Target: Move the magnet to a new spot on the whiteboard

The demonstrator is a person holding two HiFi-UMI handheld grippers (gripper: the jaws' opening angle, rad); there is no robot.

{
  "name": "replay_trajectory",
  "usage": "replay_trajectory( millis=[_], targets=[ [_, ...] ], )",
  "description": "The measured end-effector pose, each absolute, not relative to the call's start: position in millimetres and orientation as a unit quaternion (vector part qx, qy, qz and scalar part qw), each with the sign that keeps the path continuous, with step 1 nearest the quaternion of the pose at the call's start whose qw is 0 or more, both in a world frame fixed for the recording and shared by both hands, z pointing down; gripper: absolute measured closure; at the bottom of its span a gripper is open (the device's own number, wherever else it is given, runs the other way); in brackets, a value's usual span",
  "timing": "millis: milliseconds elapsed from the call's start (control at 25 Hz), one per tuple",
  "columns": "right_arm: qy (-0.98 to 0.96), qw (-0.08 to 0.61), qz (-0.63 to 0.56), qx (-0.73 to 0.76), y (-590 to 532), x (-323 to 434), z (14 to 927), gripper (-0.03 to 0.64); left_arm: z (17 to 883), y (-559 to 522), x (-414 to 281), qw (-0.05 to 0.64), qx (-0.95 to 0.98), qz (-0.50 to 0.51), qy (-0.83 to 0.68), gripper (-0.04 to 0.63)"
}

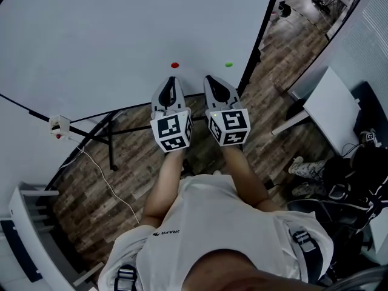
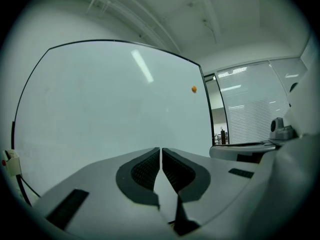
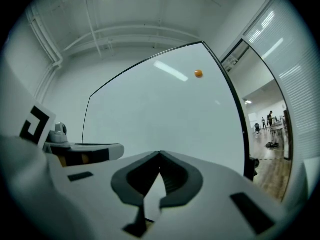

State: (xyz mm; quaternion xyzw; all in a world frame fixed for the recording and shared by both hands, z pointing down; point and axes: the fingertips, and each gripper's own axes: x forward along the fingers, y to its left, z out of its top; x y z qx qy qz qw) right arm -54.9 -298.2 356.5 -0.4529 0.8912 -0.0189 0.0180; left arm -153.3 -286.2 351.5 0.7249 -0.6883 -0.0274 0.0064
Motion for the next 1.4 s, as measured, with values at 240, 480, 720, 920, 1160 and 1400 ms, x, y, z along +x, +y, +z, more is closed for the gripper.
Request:
replay_trajectory(
  millis=[240, 480, 720, 920, 1160, 1400],
  targets=[
    [0.895, 0.017, -0.016, -0.446, -300, -57, 358, 0.604, 360, -295, -152, 0.009, 0.724, -0.021, -0.69, 0.591],
    [0.896, 0.015, -0.015, -0.444, -305, -59, 359, 0.604, 370, -304, -155, 0.014, 0.724, -0.013, -0.69, 0.566],
    [0.896, 0.017, -0.013, -0.443, -310, -59, 359, 0.604, 380, -313, -156, 0.018, 0.721, -0.004, -0.692, 0.543],
    [0.896, 0.018, -0.012, -0.443, -311, -59, 360, 0.604, 387, -318, -156, 0.017, 0.72, 0.002, -0.694, 0.537],
    [0.896, 0.016, -0.01, -0.443, -312, -60, 361, 0.604, 392, -322, -158, 0.021, 0.719, 0.005, -0.695, 0.528],
    [0.896, 0.014, -0.006, -0.443, -314, -60, 360, 0.604, 393, -330, -159, 0.016, 0.714, 0.007, -0.7, 0.517]
  ],
)
